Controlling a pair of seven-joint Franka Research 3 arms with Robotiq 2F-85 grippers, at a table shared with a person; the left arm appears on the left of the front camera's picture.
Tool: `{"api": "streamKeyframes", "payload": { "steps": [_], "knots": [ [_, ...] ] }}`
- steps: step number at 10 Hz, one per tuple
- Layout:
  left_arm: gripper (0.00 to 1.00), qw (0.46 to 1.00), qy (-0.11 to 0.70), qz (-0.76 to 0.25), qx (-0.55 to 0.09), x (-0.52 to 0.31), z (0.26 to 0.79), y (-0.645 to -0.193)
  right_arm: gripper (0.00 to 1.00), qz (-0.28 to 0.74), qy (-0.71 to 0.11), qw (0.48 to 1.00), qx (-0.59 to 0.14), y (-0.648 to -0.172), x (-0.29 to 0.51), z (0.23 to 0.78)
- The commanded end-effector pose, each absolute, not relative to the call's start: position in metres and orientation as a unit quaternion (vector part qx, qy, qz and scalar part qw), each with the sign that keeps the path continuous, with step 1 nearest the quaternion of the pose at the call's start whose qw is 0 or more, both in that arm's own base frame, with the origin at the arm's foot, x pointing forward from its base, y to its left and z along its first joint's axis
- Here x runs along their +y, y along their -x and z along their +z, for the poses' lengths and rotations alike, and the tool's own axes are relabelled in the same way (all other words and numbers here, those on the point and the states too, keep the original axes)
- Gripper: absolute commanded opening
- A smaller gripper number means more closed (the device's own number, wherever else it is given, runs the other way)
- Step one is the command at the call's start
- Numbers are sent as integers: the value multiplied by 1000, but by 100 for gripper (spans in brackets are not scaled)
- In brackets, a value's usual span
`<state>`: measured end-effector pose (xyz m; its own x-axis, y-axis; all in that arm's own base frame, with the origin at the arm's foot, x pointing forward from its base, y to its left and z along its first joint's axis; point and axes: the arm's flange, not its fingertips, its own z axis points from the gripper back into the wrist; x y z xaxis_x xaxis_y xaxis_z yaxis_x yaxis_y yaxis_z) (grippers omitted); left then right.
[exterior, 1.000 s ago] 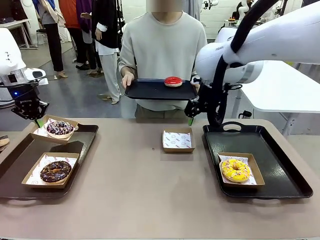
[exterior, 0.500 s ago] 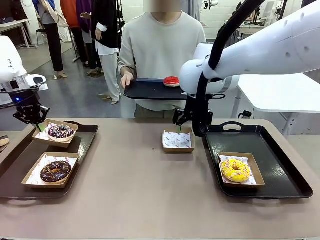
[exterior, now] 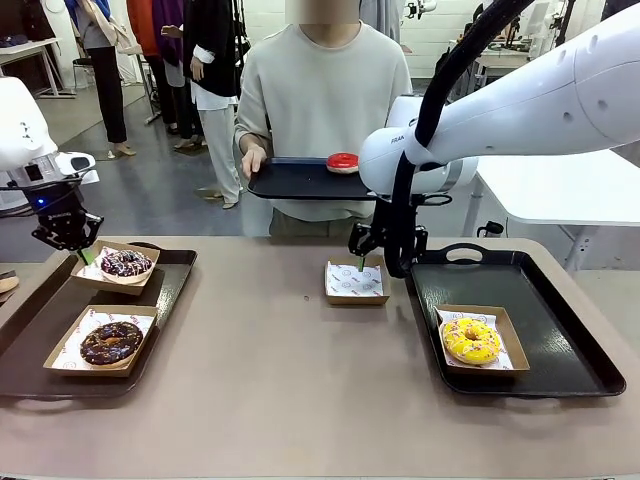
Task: Individually package the donuts and arrange them on the tray.
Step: Place the picked Paper togo box on the Handle tray while simultaneously picking up another Paper togo box from the table with the other hand.
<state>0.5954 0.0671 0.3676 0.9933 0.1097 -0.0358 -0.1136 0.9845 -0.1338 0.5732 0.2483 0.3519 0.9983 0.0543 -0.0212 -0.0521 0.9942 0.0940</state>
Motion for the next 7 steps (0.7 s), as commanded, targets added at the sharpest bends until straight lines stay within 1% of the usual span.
{"api": "streamKeyframes", "payload": {
  "steps": [1, 7],
  "knots": [
    [1, 995, 81, 51, 9, 67, 366, -604, 100, 10, -47, 999, 5, -570, 243, 344],
    [1, 996, 70, 51, 5, 64, 358, -613, 100, 26, -72, 997, -6, -578, 241, 327]
  ]
}}
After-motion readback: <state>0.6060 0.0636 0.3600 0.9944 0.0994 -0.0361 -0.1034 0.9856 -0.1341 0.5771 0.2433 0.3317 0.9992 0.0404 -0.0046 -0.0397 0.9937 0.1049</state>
